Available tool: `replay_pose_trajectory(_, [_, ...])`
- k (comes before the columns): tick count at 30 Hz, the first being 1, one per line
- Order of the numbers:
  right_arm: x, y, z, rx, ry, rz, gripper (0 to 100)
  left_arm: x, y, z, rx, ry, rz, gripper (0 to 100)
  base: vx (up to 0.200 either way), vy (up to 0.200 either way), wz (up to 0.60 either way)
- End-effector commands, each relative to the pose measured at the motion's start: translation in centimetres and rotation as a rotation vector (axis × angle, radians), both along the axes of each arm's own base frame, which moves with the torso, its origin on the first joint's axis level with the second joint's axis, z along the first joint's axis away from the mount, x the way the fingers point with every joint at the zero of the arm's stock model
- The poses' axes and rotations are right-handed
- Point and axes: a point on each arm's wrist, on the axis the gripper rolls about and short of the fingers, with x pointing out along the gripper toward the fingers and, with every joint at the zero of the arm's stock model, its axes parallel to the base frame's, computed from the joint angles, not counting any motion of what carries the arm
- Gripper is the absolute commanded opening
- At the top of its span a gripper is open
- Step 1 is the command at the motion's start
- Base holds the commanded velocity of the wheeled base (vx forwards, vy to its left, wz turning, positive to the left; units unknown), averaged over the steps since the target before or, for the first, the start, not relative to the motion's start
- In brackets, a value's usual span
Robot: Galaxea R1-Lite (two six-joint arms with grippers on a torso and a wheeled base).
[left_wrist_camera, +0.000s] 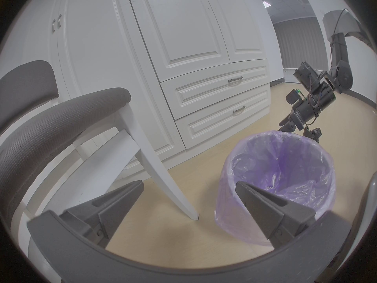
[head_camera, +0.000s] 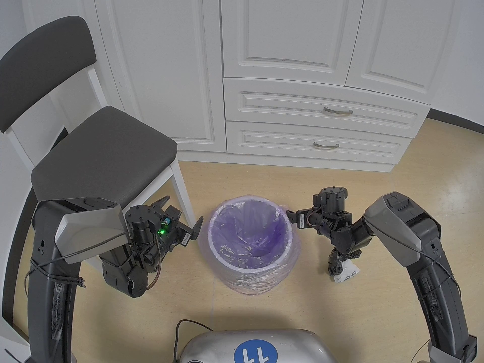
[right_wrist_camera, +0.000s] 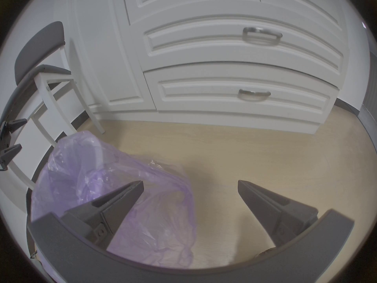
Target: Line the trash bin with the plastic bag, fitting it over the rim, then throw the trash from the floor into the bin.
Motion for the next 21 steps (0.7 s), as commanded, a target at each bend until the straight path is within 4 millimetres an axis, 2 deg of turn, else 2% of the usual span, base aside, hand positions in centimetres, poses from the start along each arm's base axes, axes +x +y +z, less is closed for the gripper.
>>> replay_pose_trajectory(1, [0.4,-0.3,-0.8,-0.001,0.007,-0.009,100,0.0,0.0,-0.1,-0.001,0.002,0.000,100,0.000,0.000,0.00])
replay_pose_trajectory(4, [0.8,-0.5,-0.7,0.003,0.000,-0.014,100,0.0,0.0,-0.1,0.001,0.003,0.002,100,0.000,0.000,0.00])
replay_pose_trajectory(9, [0.8,-0.5,0.5,0.012,-0.026,-0.016,100,0.0,0.0,-0.4,0.003,0.009,-0.001,100,0.000,0.000,0.00])
replay_pose_trajectory(10, [0.7,-0.6,1.7,0.016,-0.041,-0.021,100,-0.1,-0.2,-0.7,0.004,0.017,-0.006,100,0.000,0.000,0.00])
replay_pose_trajectory(14, [-0.4,-0.7,4.4,0.021,-0.052,-0.017,100,-0.2,-0.3,-2.1,0.016,0.051,-0.016,100,0.000,0.000,0.00])
replay_pose_trajectory(16, [-0.5,-0.7,4.6,0.021,-0.052,-0.017,100,-0.2,-0.3,-2.3,0.019,0.054,-0.017,100,0.000,0.000,0.00])
replay_pose_trajectory(17, [-1.3,-0.7,6.2,0.028,-0.074,-0.012,100,-0.2,-0.3,-3.1,0.027,0.080,-0.018,100,0.000,0.000,0.00])
replay_pose_trajectory(21, [-2.0,-0.6,7.3,0.033,-0.106,-0.006,100,0.0,-0.2,-4.0,0.034,0.104,-0.018,100,0.000,0.000,0.00])
